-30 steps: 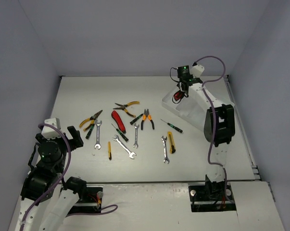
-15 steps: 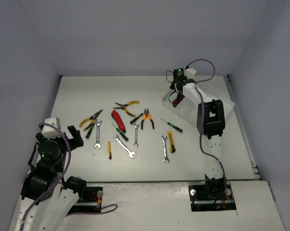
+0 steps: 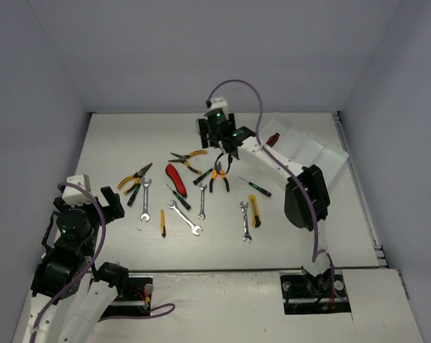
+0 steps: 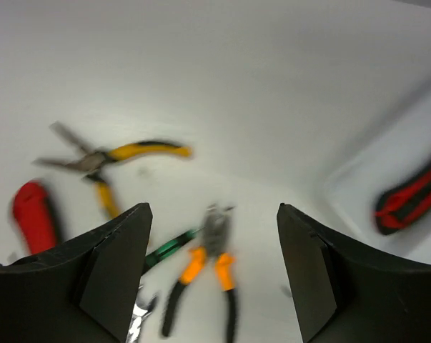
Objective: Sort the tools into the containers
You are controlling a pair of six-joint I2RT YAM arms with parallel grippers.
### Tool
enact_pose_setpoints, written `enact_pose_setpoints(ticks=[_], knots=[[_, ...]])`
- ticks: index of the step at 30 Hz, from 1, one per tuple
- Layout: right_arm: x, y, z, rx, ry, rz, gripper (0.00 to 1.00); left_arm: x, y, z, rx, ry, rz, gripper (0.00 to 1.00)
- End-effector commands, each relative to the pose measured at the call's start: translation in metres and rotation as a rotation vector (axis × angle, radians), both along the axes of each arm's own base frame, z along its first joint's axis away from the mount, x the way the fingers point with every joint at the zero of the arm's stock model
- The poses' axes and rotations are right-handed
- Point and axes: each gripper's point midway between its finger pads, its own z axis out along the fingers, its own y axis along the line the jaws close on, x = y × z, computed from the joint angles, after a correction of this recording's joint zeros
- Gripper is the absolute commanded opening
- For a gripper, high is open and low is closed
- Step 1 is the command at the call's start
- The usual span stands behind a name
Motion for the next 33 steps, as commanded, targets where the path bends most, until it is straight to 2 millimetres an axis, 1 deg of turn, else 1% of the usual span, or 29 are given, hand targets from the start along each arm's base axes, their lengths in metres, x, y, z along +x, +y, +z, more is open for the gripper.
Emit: enact_pose_setpoints(ticks=[1,2,3,4,7,9,15,20,25,26,29,30,32,33], knots=[[-0.051,0.067,-0.008,-0.071,0.01,0.291,0.69,0.012,-0.002,0.011,-0.009,-0.039,0.007,0.83],[-0.06,0.08,-0.016,-0.083,0.02,0.325,0.69,0.011,-0.001,0.01,-0.008,-0.038,0.008,0.83],[-0.07,0.095,-0.03,-0.1,0.037,0.359,0.69,0.011,-0.001,0.01,-0.008,-0.038,0.008,0.83],[-0.075,0.105,-0.04,-0.112,0.046,0.382,0.69,0.011,-0.002,0.011,-0.009,-0.041,0.006,0.83],[-0.082,0.125,-0.063,-0.127,0.074,0.425,0.69,0.01,-0.001,0.01,-0.009,-0.04,0.008,0.83],[-0.084,0.136,-0.071,-0.13,0.077,0.438,0.69,0.01,-0.001,0.009,-0.008,-0.039,0.006,0.83],[-0.078,0.151,-0.095,-0.136,0.093,0.453,0.68,0.011,-0.001,0.008,-0.008,-0.036,0.007,0.83],[-0.076,0.159,-0.115,-0.146,0.112,0.473,0.64,0.011,-0.001,0.008,-0.008,-0.036,0.008,0.83],[-0.072,0.164,-0.125,-0.144,0.117,0.475,0.57,0.011,-0.001,0.008,-0.008,-0.034,0.008,0.83],[-0.071,0.165,-0.126,-0.143,0.116,0.478,0.53,0.011,-0.001,0.008,-0.006,-0.033,0.007,0.83],[-0.067,0.168,-0.121,-0.137,0.101,0.469,0.35,0.011,-0.001,0.008,-0.007,-0.035,0.01,0.83],[-0.065,0.17,-0.115,-0.131,0.089,0.466,0.28,0.011,-0.001,0.008,-0.007,-0.034,0.01,0.83],[-0.06,0.171,-0.095,-0.116,0.054,0.456,0.09,0.011,-0.001,0.008,-0.008,-0.033,0.008,0.83],[-0.058,0.171,-0.085,-0.112,0.034,0.444,0.01,0.012,-0.002,0.008,-0.008,-0.033,0.007,0.83]])
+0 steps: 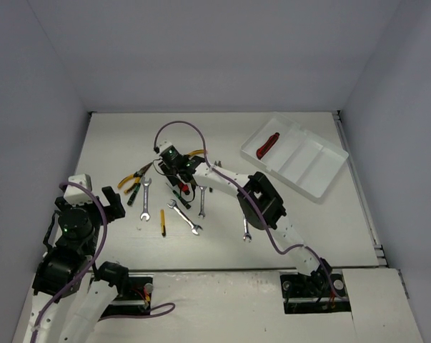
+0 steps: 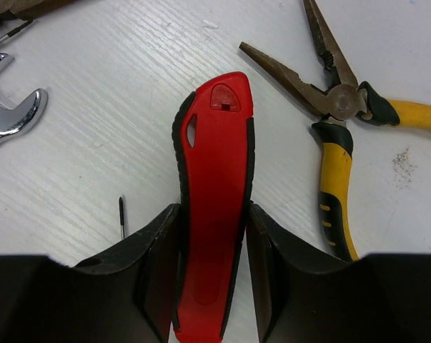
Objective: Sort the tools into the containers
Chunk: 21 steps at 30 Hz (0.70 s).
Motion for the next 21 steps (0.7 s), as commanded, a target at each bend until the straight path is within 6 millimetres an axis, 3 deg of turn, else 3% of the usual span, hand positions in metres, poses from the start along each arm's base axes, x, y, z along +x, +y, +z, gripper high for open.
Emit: enact_pose_setpoints(ticks=[1,5,8,9,10,12,14,15,18,21], knots=[[0.022,0.005,0.068,0.075,-0.117,-0.043,0.01,0.012,-0.002,0.012,-0.01,-0.041,0.006,0.83],[0.042,-0.018,0.125,0.125,-0.214,-0.171,0.0,0.012,-0.003,0.011,-0.009,-0.033,0.002,0.83],[0.071,-0.063,0.174,0.199,-0.275,-0.342,0.0,0.013,-0.003,0.011,-0.01,-0.032,-0.001,0.83],[0.07,-0.068,0.183,0.223,-0.282,-0.378,0.0,0.013,-0.003,0.012,-0.01,-0.033,-0.001,0.83],[0.079,-0.082,0.18,0.229,-0.278,-0.431,0.0,0.013,-0.003,0.011,-0.009,-0.032,0.001,0.83],[0.108,-0.146,0.199,0.308,-0.279,-0.622,0.0,0.013,-0.003,0.011,-0.011,-0.033,0.001,0.83],[0.124,-0.192,0.198,0.362,-0.26,-0.755,0.0,0.013,-0.003,0.011,-0.011,-0.035,-0.001,0.83],[0.137,-0.227,0.196,0.377,-0.258,-0.837,0.0,0.013,-0.003,0.012,-0.012,-0.035,0.0,0.83],[0.153,-0.288,0.18,0.413,-0.226,-0.988,0.02,0.014,-0.004,0.011,-0.012,-0.031,0.001,0.83],[0.169,-0.33,0.161,0.449,-0.193,-1.095,0.04,0.014,-0.004,0.012,-0.012,-0.029,-0.001,0.83]])
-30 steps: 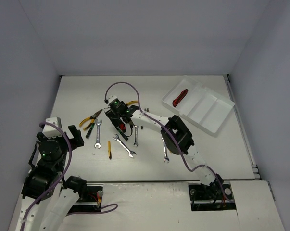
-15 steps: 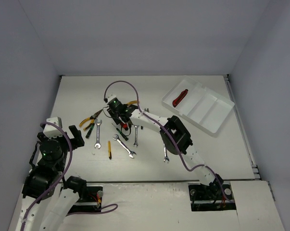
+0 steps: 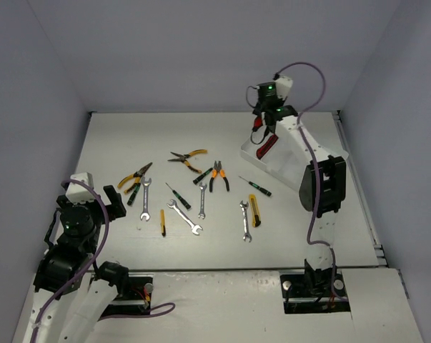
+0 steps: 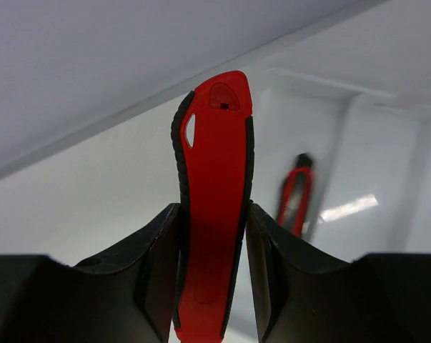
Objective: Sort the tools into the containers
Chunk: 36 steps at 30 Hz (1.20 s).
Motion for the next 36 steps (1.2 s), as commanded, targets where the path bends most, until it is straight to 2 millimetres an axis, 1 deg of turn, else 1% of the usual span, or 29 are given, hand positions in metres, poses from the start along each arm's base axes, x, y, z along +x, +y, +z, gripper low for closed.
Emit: enact_pose_setpoints(ticks=[1,2,4,7,9,12,15,17,19,23,25,27,28,31,35,36], knots=[[0.015,-0.052,-0.017,0.13,0.006,-0.189,0.05,0.012,-0.002,0.015,-0.017,-0.048,0.003,0.83],[0.019,-0.058,-0.026,0.14,0.017,-0.206,0.05,0.011,-0.002,0.015,-0.018,-0.05,0.004,0.83],[0.026,-0.068,-0.036,0.162,0.023,-0.242,0.06,0.011,-0.002,0.015,-0.017,-0.05,0.004,0.83],[0.036,-0.077,-0.057,0.191,0.051,-0.263,0.05,0.011,-0.002,0.015,-0.019,-0.051,0.004,0.83],[0.04,-0.076,-0.062,0.214,0.052,-0.275,0.07,0.011,-0.002,0.015,-0.02,-0.051,0.003,0.83],[0.043,-0.076,-0.072,0.231,0.061,-0.292,0.14,0.012,-0.003,0.015,-0.02,-0.05,0.0,0.83],[0.044,-0.074,-0.083,0.237,0.075,-0.297,0.17,0.011,-0.003,0.015,-0.02,-0.049,-0.001,0.83],[0.045,-0.071,-0.089,0.242,0.087,-0.29,0.22,0.011,-0.003,0.016,-0.02,-0.051,0.001,0.83],[0.045,-0.067,-0.093,0.252,0.099,-0.273,0.3,0.011,-0.002,0.015,-0.021,-0.052,0.002,0.83],[0.045,-0.06,-0.089,0.245,0.107,-0.218,0.49,0.01,-0.003,0.016,-0.022,-0.054,0.0,0.83],[0.043,-0.06,-0.081,0.217,0.099,-0.196,0.54,0.011,-0.003,0.016,-0.022,-0.054,0.0,0.83],[0.037,-0.059,-0.066,0.186,0.082,-0.174,0.61,0.011,-0.003,0.016,-0.022,-0.054,0.0,0.83],[0.033,-0.061,-0.062,0.16,0.081,-0.168,0.63,0.011,-0.003,0.016,-0.023,-0.053,0.0,0.83],[0.018,-0.066,-0.056,0.099,0.09,-0.15,0.66,0.01,-0.002,0.017,-0.025,-0.057,0.003,0.83],[-0.025,-0.063,-0.04,-0.005,0.114,-0.073,0.63,0.01,-0.002,0.016,-0.026,-0.056,0.003,0.83],[-0.034,-0.06,-0.029,-0.023,0.103,-0.05,0.62,0.01,-0.002,0.016,-0.026,-0.056,0.004,0.83]])
